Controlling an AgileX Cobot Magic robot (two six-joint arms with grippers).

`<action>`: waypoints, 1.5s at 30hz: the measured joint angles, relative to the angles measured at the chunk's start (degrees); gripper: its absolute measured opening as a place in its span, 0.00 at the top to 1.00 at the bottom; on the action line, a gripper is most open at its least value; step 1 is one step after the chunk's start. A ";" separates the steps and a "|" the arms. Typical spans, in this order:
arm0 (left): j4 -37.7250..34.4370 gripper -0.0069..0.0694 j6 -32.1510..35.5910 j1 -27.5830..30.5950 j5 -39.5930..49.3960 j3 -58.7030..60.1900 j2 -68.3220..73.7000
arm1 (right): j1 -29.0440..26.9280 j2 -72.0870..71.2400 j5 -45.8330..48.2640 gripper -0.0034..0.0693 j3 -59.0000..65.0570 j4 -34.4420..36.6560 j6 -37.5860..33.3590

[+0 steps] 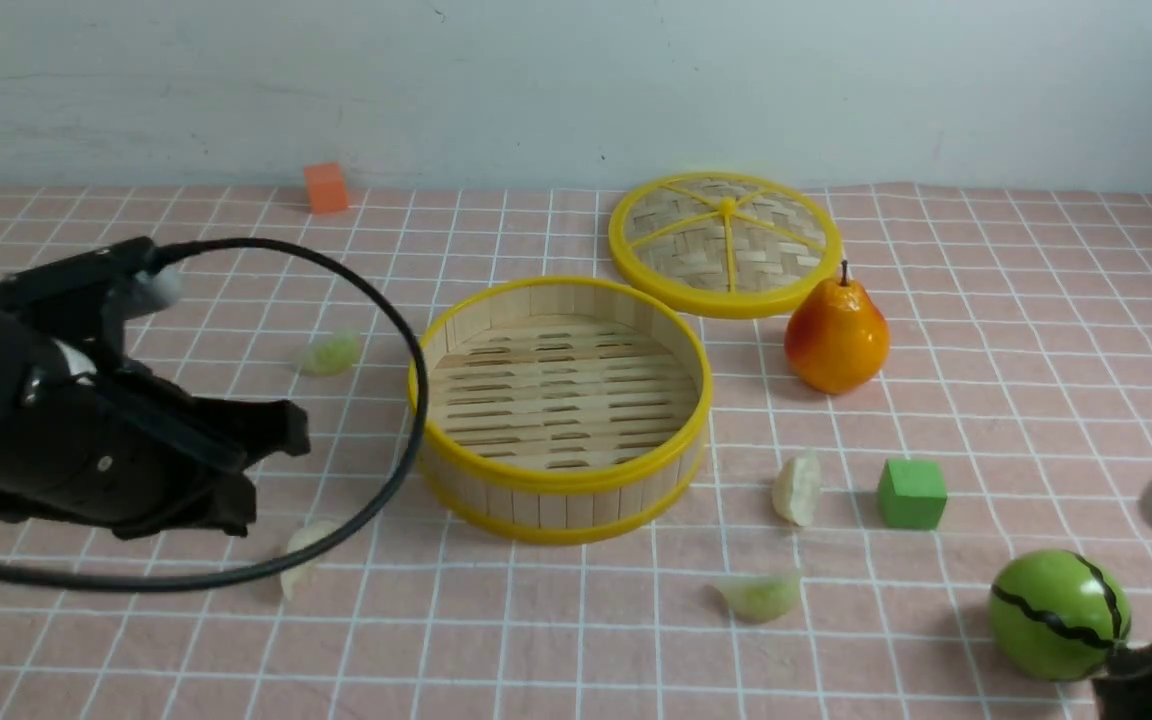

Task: Put the dumplings into the steamer on the table with the pink tablecloth.
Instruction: 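Reach for and grasp a dumpling on the table with the left gripper, then place the dumpling into the bamboo steamer basket with the left gripper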

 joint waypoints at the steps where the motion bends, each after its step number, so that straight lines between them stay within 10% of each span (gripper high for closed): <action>1: 0.12 0.90 1.31 0.00 0.00 -0.88 1.29 | 1.34 0.30 -0.51 0.97 0.00 0.57 -1.15; 14: 3.39 0.23 21.64 0.00 -9.74 -3.65 20.54 | 8.30 0.79 -2.09 0.95 0.00 5.07 -9.23; 18: 4.70 0.29 22.33 0.00 -14.18 -3.65 23.64 | 8.30 0.79 -2.39 0.95 0.00 5.95 -9.34; 24: 5.04 0.70 22.26 0.00 -16.35 -3.84 24.85 | 8.30 0.79 -2.51 0.94 0.00 6.13 -9.38; 45: 4.97 0.69 11.66 -11.29 2.51 -38.26 37.38 | 8.34 0.79 -4.28 0.94 0.00 6.35 -9.40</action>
